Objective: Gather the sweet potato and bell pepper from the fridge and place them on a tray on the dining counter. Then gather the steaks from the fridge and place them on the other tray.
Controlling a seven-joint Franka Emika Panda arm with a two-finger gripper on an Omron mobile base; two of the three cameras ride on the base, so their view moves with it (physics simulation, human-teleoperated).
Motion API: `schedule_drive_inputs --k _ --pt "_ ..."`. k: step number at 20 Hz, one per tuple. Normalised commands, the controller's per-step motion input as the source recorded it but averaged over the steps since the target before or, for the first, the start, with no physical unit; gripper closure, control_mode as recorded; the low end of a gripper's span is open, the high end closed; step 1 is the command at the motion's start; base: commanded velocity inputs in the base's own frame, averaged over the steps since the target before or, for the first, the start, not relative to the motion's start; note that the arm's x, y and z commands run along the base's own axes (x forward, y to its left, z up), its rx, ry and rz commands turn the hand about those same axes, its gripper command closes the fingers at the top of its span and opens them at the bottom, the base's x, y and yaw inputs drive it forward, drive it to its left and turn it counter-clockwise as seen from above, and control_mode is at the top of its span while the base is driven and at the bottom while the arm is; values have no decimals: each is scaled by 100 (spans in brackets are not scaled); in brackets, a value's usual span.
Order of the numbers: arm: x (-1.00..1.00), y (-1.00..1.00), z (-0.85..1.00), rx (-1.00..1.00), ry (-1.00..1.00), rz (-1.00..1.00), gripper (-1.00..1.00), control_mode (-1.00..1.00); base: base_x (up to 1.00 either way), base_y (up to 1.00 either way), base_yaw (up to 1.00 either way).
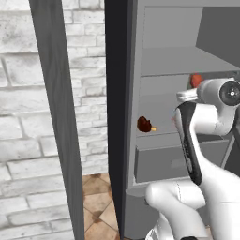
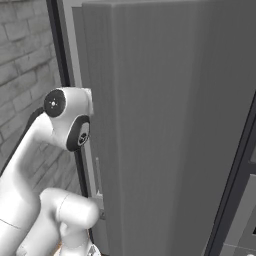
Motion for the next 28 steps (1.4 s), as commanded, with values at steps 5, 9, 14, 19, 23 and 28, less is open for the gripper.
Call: schedule_drive_inputs --k 5,9,14,19,23,28 --pt "-26 15 -33 0 0 -39 100 -100 0 0 0" --pt "-31 0 -25 7 2 -30 100 -100 0 0 0" --pt "-29 0 -21 9 0 -15 100 -100 0 0 0" --pt "-34 0 -6 12 -3 -5 100 -100 0 0 0" --pt "-19 -4 0 19 -5 0 100 -100 0 0 0" --pt "-15 -2 0 18 -4 0 100 -100 0 0 0"
